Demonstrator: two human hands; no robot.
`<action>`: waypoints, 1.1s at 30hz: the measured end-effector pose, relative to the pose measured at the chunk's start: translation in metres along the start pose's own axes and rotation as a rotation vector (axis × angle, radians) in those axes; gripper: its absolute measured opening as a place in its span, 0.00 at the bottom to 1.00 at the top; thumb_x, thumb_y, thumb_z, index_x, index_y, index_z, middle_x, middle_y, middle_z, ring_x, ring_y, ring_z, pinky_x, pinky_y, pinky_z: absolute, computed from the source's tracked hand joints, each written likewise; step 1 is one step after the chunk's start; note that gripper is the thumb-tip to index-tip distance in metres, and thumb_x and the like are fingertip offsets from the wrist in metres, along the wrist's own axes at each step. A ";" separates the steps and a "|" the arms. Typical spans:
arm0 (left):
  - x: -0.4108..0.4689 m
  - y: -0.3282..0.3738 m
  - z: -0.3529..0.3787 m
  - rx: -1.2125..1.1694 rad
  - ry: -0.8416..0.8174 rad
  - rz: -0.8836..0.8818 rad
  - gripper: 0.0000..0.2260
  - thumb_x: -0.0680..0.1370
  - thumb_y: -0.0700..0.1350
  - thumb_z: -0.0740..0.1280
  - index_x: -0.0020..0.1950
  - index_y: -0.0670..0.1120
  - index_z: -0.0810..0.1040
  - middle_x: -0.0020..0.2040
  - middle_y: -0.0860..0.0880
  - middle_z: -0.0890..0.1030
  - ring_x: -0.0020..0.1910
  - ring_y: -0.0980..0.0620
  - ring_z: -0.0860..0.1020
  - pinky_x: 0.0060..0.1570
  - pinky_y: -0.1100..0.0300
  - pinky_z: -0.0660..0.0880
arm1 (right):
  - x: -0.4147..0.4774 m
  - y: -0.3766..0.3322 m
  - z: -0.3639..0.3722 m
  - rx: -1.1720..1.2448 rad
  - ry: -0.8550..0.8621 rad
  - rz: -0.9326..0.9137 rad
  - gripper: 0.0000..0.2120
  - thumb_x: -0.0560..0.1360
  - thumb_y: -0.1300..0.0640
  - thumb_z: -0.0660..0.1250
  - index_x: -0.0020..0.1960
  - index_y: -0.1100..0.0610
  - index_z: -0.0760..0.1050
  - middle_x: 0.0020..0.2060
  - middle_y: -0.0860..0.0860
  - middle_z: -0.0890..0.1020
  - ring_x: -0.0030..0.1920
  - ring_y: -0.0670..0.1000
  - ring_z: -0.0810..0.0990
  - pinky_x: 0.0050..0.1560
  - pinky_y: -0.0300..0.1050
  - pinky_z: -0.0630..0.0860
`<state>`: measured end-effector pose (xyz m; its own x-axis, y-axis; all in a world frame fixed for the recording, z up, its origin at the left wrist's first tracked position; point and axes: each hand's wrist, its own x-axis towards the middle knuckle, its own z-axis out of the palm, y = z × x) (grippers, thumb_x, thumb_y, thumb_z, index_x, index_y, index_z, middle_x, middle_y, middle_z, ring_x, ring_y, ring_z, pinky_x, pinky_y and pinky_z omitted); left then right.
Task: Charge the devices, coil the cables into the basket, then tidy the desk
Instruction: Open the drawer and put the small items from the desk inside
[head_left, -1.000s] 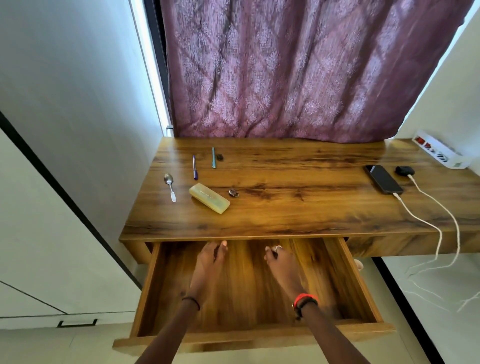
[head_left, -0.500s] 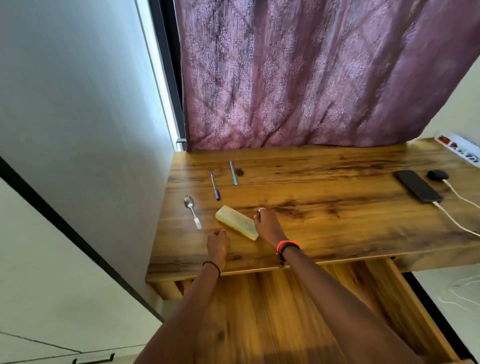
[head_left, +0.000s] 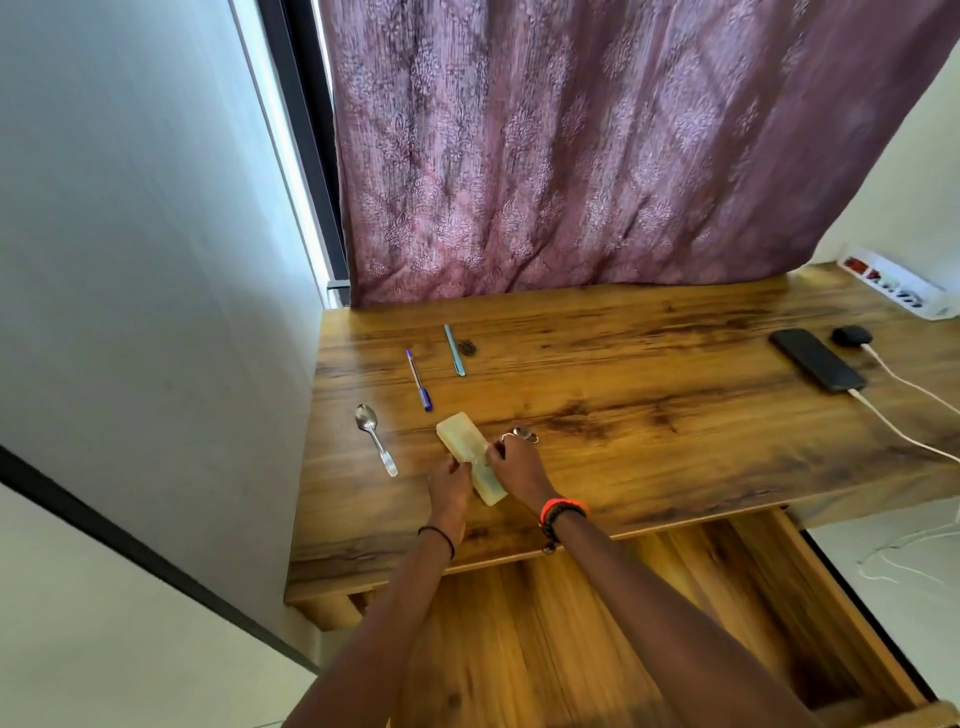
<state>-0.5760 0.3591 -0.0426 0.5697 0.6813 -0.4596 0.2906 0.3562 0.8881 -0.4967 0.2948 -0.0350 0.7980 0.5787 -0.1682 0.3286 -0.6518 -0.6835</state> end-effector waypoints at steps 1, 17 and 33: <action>-0.001 -0.001 0.001 0.007 -0.004 0.003 0.13 0.79 0.38 0.59 0.63 0.39 0.74 0.53 0.44 0.78 0.49 0.52 0.76 0.37 0.66 0.73 | -0.002 0.001 0.000 0.025 0.007 0.014 0.11 0.78 0.56 0.59 0.44 0.64 0.74 0.40 0.57 0.79 0.39 0.52 0.75 0.38 0.47 0.70; -0.064 -0.045 0.020 0.102 -0.080 0.133 0.18 0.79 0.48 0.62 0.69 0.50 0.69 0.62 0.45 0.74 0.54 0.49 0.78 0.50 0.52 0.79 | -0.077 0.050 -0.027 0.337 0.099 0.094 0.11 0.76 0.55 0.66 0.56 0.57 0.76 0.52 0.52 0.81 0.50 0.48 0.79 0.50 0.41 0.75; -0.166 -0.124 0.010 0.490 -0.124 0.034 0.20 0.81 0.45 0.58 0.73 0.45 0.62 0.60 0.47 0.64 0.54 0.52 0.71 0.59 0.56 0.72 | -0.174 0.102 -0.047 0.298 -0.367 0.238 0.09 0.74 0.59 0.68 0.52 0.59 0.72 0.47 0.56 0.82 0.44 0.52 0.84 0.45 0.47 0.82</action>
<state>-0.6990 0.1955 -0.0759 0.6636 0.5954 -0.4529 0.5800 -0.0270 0.8142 -0.5779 0.1042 -0.0420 0.5860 0.6003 -0.5443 -0.0400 -0.6494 -0.7594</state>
